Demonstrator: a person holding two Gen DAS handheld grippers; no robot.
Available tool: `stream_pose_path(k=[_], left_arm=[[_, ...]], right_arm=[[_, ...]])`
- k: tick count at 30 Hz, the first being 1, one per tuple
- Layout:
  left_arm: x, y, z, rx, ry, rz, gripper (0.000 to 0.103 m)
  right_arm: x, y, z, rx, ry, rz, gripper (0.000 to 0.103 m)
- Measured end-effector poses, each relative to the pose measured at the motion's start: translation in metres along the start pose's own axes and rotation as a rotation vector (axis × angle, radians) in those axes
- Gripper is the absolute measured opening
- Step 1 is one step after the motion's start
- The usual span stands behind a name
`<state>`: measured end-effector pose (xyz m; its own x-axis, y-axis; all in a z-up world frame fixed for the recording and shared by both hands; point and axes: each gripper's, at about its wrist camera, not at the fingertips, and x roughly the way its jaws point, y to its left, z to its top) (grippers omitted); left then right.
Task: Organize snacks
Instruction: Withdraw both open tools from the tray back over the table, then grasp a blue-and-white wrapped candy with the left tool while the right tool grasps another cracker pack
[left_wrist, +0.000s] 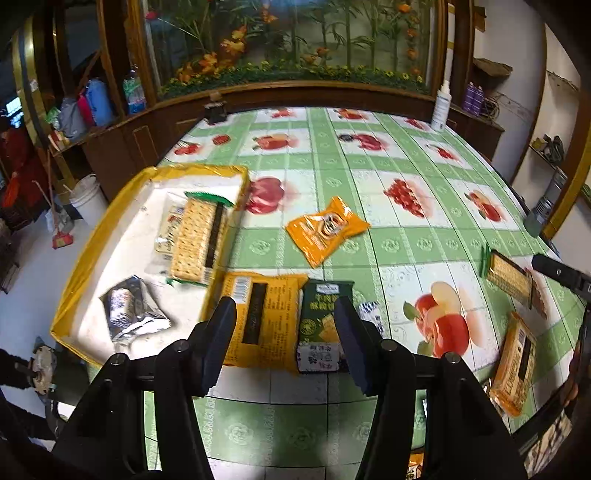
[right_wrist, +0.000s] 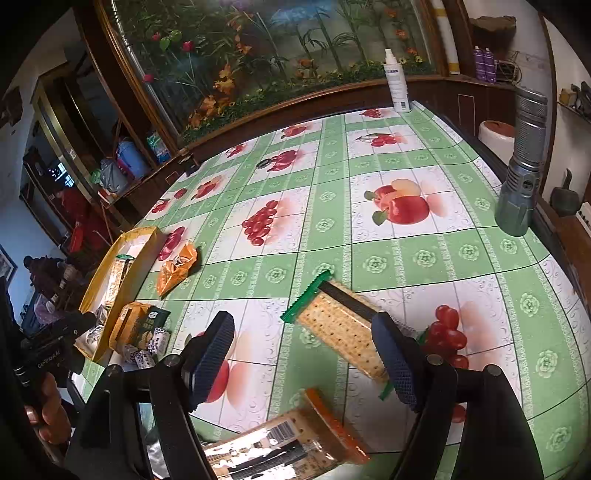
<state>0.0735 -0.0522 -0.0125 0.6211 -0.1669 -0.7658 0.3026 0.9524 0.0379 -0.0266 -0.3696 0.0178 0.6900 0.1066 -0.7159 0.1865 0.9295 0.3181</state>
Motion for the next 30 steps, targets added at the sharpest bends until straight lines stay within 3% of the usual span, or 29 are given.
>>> stream_pose_path(k=[10, 17, 24, 28, 29, 30], left_arm=[[0.013, -0.019, -0.022, 0.053, 0.094, -0.151, 0.054], [0.026, -0.026, -0.031, -0.004, 0.186, -0.241, 0.054], [0.045, -0.037, -0.03, -0.062, 0.272, -0.237, 0.054], [0.048, -0.044, -0.028, -0.053, 0.262, -0.206, 0.052], [0.049, -0.045, -0.028, -0.047, 0.257, -0.199, 0.049], [0.049, -0.045, -0.027, -0.039, 0.25, -0.191, 0.034]], right_arm=[[-0.001, -0.007, -0.005, -0.008, 0.002, -0.007, 0.081], [0.008, -0.006, -0.004, -0.067, 0.017, -0.007, 0.081], [0.028, -0.017, 0.005, -0.124, 0.065, -0.002, 0.082], [0.039, -0.019, 0.011, -0.176, 0.097, 0.042, 0.082], [0.041, -0.018, 0.012, -0.198, 0.102, 0.041, 0.082], [0.044, -0.017, 0.013, -0.227, 0.112, 0.039, 0.082]])
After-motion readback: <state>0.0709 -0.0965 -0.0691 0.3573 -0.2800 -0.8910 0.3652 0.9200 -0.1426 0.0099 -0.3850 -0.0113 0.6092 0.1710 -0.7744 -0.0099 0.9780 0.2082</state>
